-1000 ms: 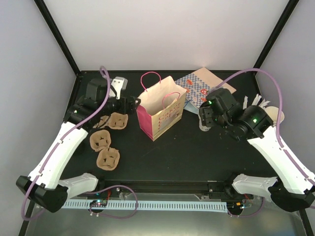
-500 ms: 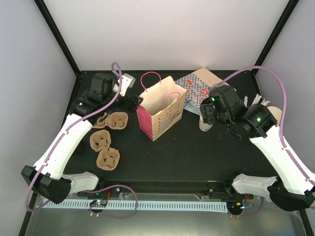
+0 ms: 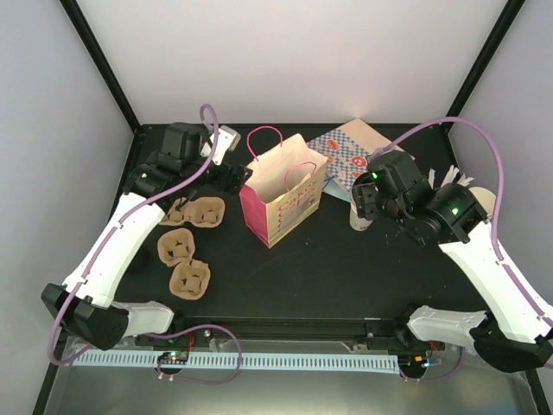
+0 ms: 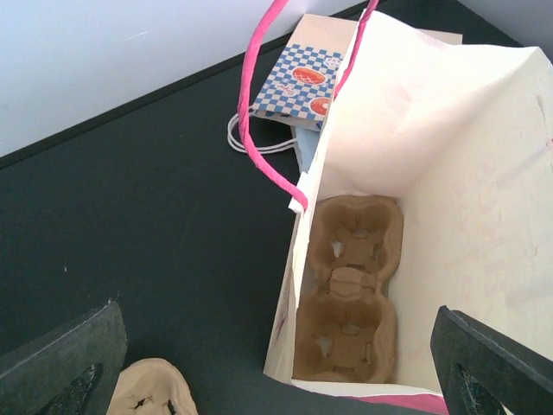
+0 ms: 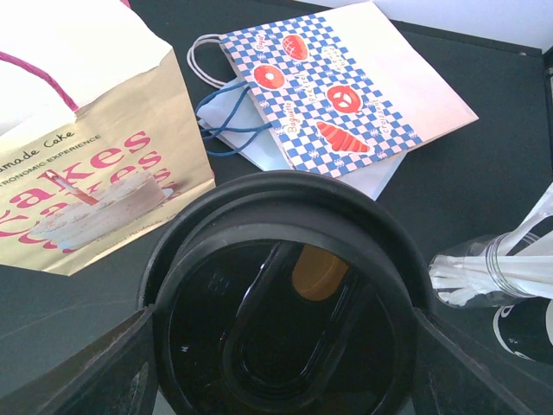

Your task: Pack the takeout coffee

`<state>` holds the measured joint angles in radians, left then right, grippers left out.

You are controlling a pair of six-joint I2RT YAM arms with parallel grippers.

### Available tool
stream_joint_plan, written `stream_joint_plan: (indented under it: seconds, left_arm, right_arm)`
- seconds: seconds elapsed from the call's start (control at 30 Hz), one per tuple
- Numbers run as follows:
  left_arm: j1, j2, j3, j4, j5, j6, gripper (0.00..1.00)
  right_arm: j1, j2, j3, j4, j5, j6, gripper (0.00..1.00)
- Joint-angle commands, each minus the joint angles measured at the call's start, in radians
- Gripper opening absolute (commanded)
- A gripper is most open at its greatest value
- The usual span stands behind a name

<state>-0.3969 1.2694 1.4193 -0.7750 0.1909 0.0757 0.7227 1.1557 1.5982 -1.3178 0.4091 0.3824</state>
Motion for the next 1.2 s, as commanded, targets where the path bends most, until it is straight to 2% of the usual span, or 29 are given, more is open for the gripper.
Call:
stream_joint_plan:
  seconds: [0.0,0.13,1.17]
  left_arm:
    - [0.020,0.021,0.041,-0.025,0.031,-0.001,0.99]
    - [0.035,0.066,0.075,-0.057,0.035,-0.026,0.99]
    - [0.035,0.038,0.044,-0.059,0.086,0.016,0.98]
  right_arm:
    - [-0.006,-0.018,0.012,-0.007,0.016,-0.010,0.71]
    - [-0.006,-0.023,0.023,-0.008,0.023,-0.016,0.71]
    - [-0.007,-0.041,0.012,0.002,0.008,-0.017,0.71]
